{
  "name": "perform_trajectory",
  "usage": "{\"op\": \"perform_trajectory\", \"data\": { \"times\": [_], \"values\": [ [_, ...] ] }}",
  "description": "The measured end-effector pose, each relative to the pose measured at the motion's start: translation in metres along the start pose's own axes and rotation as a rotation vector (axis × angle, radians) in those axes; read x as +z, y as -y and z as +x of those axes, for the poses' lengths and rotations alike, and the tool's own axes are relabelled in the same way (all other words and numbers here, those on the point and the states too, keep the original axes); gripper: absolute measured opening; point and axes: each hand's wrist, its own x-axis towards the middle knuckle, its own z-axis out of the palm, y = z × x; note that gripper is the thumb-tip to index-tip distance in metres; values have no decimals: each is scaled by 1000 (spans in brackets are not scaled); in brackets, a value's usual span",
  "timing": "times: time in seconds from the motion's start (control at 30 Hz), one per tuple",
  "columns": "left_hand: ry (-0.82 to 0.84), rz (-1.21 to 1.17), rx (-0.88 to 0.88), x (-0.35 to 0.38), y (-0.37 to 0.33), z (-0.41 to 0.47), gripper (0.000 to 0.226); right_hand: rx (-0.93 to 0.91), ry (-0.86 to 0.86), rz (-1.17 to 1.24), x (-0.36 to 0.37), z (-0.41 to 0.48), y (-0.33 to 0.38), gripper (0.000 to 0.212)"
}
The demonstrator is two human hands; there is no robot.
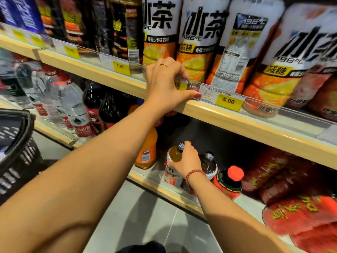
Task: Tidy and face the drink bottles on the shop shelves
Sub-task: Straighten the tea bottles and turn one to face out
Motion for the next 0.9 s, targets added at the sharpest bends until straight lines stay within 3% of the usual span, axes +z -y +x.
{"op": "perform_trajectory", "data": {
  "times": [0.27, 0.43, 0.53, 0.7, 0.9],
  "values": [
    [33, 11, -62, -2, -5, 1, 44, -104, 9, -74, 10, -15, -5, 81],
    [16, -3, -76, 4, -1, 0, 45, -136, 24, 20, 17, -17, -10, 95],
    [20, 0, -68, 5, 1, 1, 45, -242, 39, -82, 23, -18, -8, 79],
    [35, 11, -82, 5, 1, 3, 45, -239, 61, -112, 22, -18, -1, 69],
    [96, 65, -104, 2, -2, 5, 45, -240, -108, 115, -11, -34, 4, 66]
  ]
}}
